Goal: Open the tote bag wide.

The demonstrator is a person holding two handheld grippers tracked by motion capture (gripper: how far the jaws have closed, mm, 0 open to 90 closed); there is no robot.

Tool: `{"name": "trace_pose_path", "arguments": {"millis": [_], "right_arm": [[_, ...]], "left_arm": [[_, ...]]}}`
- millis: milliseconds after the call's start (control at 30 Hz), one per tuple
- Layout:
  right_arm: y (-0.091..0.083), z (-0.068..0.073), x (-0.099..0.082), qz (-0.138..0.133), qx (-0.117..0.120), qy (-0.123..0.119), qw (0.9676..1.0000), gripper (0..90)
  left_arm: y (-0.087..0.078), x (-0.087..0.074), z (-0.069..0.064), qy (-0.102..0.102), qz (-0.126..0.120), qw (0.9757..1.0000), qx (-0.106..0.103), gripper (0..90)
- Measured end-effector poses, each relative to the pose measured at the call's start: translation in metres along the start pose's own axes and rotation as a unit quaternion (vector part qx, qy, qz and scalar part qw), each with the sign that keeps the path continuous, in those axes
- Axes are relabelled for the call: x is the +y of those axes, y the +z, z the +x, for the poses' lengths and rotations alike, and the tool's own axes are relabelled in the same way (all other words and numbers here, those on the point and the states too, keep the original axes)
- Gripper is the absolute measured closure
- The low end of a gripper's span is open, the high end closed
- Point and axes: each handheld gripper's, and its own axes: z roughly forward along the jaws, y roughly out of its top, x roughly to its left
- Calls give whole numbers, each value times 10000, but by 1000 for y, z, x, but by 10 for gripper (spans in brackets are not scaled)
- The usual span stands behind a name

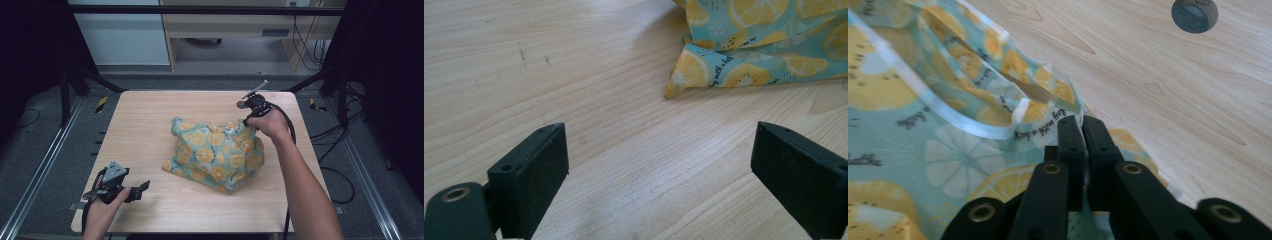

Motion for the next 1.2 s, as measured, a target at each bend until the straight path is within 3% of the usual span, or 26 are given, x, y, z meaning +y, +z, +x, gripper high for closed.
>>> {"name": "trace_pose_path", "arguments": {"millis": [200,367,467,500,567,600,667,733,767,833,900,933,967,1000,1033,1067,1100,1167,1200], "right_arm": [[-20,5,-6,-563,144,-47,9983,892],[-40,14,-15,-1207,167,-230,9923,892],[-53,24,-25,-1573,230,-380,9865,893],[-60,30,-32,-1786,258,-473,9824,894],[-64,33,-36,-1867,267,-508,9807,894],[-72,41,-46,-2050,313,-569,9766,894],[-75,44,-50,-2100,327,-599,9753,894],[-85,53,-64,-2351,421,-706,9685,894],[-85,53,-64,-2351,421,-706,9685,894],[-94,63,-77,-2532,469,-833,9627,894],[-96,65,-80,-2582,463,-873,9610,894],[-104,73,-89,-2762,527,-983,9546,894],[-107,75,-91,-2799,537,-1027,9530,894],[-110,77,-94,-2865,565,-1044,9507,894],[-110,77,-94,-2865,565,-1044,9507,894],[-115,83,-101,-2959,628,-1150,9462,894],[-115,83,-101,-2959,628,-1150,9462,894],[-117,88,-106,-3049,696,-1195,9423,894],[-119,94,-113,-3175,801,-1218,9370,894]], "left_arm": [[0,0,0,3,11,10000,2,79],[0,0,0,-9,-5,10000,25,79],[0,-1,0,-31,-5,10000,31,80],[-1,-1,0,-36,-8,10000,34,81],[-1,-1,0,-45,-25,10000,40,81],[-2,-1,0,-32,-30,10000,55,83],[-2,-1,-1,-2,-52,10000,80,84],[-4,0,-1,52,-33,9999,83,87],[-4,0,-2,58,-53,9999,75,87],[-4,1,-4,62,-114,9999,46,89],[-5,2,-5,140,-99,9998,59,92],[-7,5,-6,112,-186,9997,57,95],[-7,5,-6,112,-186,9997,57,95],[-8,7,-7,122,-217,9997,60,96],[-8,10,-8,119,-236,9996,50,96],[-10,17,-10,186,-270,9994,55,99],[-10,17,-10,186,-270,9994,55,100],[-13,27,-13,306,-278,9991,33,102],[-15,37,-17,371,-332,9987,49,103]]}}
